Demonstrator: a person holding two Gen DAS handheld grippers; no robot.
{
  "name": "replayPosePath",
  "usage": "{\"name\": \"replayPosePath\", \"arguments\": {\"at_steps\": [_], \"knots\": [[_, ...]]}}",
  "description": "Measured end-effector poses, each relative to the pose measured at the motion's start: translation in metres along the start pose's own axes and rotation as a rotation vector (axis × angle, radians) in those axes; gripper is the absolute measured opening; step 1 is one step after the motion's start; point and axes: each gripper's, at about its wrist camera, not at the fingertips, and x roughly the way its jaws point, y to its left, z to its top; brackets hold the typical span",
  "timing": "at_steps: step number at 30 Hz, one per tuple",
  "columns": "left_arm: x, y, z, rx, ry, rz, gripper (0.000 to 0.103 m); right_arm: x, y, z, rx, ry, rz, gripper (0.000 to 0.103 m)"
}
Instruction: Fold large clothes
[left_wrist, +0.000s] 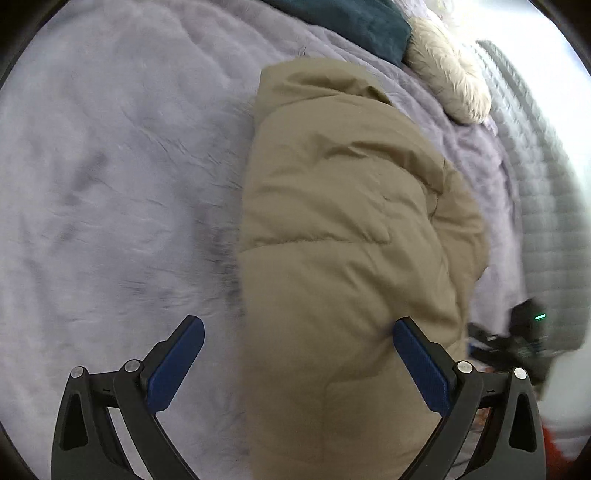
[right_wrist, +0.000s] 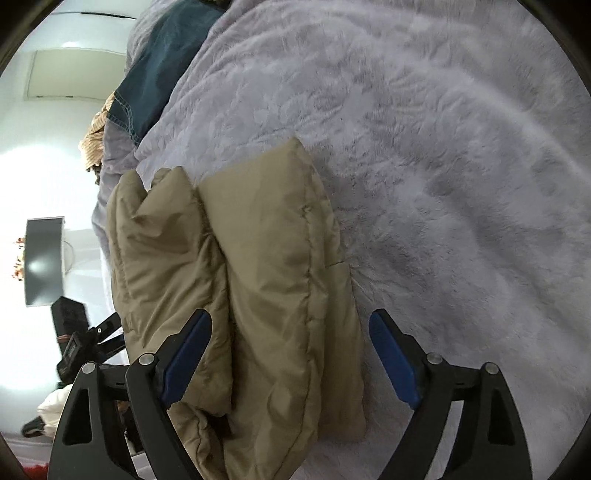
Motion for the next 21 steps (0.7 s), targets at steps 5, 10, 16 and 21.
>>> {"name": "replayPosePath", "arguments": {"at_steps": [5, 10, 16, 21], "knots": [[0.019, 0.016, 0.005, -0.057, 0.049, -0.166, 0.103, 0.020, -0.012, 0.014, 0.000, 0.043, 0.073, 0.089], [0.036, 0.019, 0.007, -0.046, 0.084, -0.262, 0.103, 0.041, -0.017, 0.024, 0.017, 0.095, 0.181, 0.089], [0.039, 0.037, 0.005, -0.110, 0.075, -0.363, 0.103, 0.054, -0.011, 0.026, 0.023, 0.112, 0.348, 0.103], [0.043, 0.039, 0.005, -0.092, 0.071, -0.362, 0.103, 0.060, -0.008, 0.026, 0.017, 0.112, 0.353, 0.103]]}}
